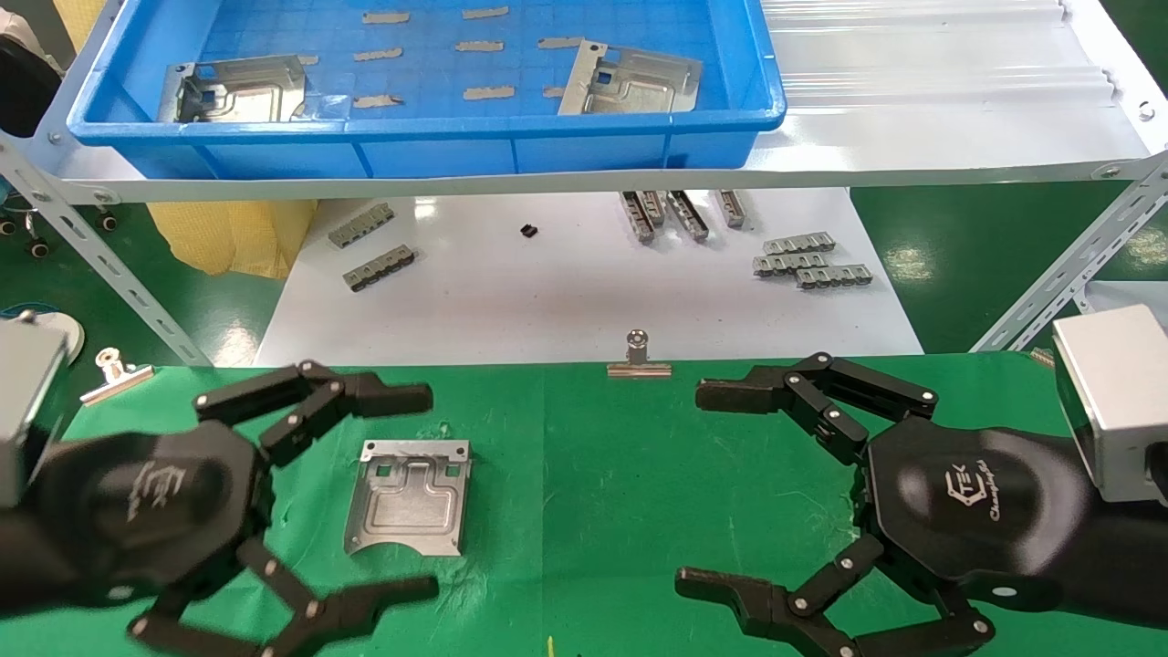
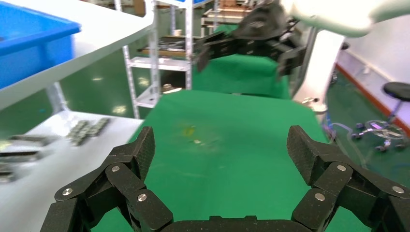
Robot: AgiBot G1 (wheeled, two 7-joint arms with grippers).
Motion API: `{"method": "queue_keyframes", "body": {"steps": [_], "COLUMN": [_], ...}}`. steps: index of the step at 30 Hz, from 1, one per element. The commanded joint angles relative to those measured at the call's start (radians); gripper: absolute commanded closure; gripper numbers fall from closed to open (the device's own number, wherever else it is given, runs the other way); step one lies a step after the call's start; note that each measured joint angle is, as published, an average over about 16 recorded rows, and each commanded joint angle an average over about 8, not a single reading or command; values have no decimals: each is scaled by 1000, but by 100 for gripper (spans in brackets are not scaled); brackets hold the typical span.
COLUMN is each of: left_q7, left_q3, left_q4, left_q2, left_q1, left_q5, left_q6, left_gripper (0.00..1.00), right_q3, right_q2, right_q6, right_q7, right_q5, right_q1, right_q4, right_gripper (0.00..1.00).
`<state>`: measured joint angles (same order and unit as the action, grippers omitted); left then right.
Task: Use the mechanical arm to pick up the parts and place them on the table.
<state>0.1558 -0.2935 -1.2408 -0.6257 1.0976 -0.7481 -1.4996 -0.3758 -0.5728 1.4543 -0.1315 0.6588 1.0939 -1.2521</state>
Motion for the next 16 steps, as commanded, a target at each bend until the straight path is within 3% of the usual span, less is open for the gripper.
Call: {"method": "queue_keyframes", "body": {"steps": [1, 16], "left_q7": [29, 39], "left_q3": [13, 21], "left_q4": [-43, -64], "left_q2": [14, 22], "left_q1": [-23, -35], "left_q5": [18, 29], "left_q6": [3, 6], "left_gripper": [0, 0], "right_q3": [0, 0], "right_q2": [0, 0], "right_q6": [0, 0], "right_q7": [0, 0], "right_q5": [0, 0], "right_q1": [0, 0], "right_q4": [0, 0], "right_gripper": [0, 0]}}
